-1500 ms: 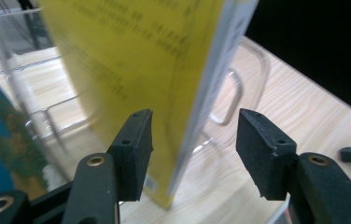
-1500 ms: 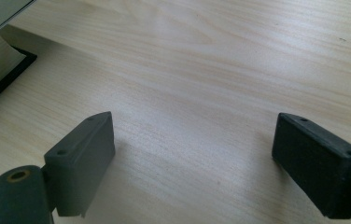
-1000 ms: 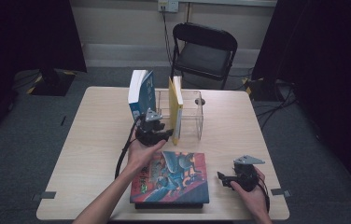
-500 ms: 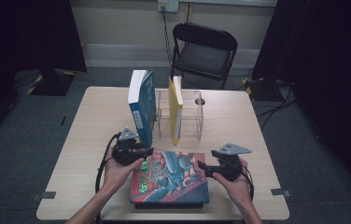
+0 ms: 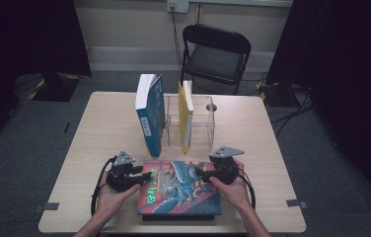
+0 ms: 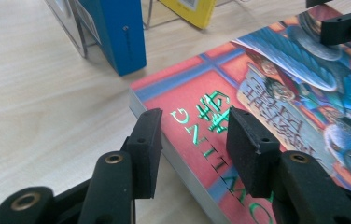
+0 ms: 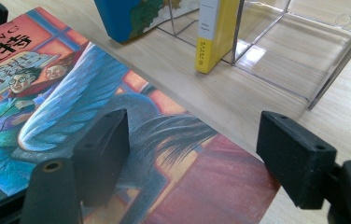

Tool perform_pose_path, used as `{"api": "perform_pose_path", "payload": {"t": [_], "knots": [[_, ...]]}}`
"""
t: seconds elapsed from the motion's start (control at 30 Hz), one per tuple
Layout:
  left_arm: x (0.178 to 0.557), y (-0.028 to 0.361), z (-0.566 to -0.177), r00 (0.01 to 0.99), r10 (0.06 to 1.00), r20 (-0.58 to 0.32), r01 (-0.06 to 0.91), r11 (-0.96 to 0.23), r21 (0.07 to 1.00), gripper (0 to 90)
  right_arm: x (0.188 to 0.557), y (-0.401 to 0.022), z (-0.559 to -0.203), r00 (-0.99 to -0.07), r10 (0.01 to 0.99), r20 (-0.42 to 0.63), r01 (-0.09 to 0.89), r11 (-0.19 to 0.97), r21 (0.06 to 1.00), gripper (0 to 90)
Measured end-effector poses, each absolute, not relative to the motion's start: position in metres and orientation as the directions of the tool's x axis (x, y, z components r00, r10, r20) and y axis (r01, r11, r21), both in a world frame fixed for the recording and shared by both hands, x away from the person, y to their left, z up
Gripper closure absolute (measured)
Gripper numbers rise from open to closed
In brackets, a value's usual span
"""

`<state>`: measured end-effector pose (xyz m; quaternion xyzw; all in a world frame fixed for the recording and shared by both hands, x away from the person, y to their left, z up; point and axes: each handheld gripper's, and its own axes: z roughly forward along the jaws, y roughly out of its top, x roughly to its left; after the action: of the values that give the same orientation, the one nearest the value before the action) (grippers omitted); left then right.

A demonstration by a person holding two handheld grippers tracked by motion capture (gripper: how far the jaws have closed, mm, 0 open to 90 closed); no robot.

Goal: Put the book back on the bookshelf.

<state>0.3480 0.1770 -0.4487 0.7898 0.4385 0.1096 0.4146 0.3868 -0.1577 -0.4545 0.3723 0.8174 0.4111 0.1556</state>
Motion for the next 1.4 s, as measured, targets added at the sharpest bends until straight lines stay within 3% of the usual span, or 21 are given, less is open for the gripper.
{"api": "perform_pose_path", "payload": {"t": [0.27,0.77,0.93,1.13,1.4], "knots": [[0.351,0.179,-0.452,0.606,0.767,-0.209,0.595,-0.263,0.759,56.1,0.38,-0.156,-0.452,-0.688,0.725,0.013,0.459,0.422,0.782,26.1],[0.374,0.159,-0.454,0.656,0.724,-0.214,0.565,-0.284,0.774,61.2,0.345,-0.18,-0.457,-0.712,0.693,0.114,0.494,0.378,0.783,28.2],[0.391,0.147,-0.452,0.718,0.664,-0.208,0.545,-0.35,0.762,61.9,0.327,-0.184,-0.456,-0.717,0.688,0.112,0.489,0.382,0.784,30.7],[0.396,0.141,-0.454,0.72,0.656,-0.226,0.546,-0.335,0.768,62.9,0.316,-0.184,-0.452,-0.723,0.685,0.092,0.487,0.411,0.771,31.2],[0.383,0.148,-0.451,0.726,0.658,-0.199,0.533,-0.357,0.767,65.1,0.338,-0.165,-0.443,-0.72,0.689,0.083,0.499,0.431,0.751,45.8]]}}
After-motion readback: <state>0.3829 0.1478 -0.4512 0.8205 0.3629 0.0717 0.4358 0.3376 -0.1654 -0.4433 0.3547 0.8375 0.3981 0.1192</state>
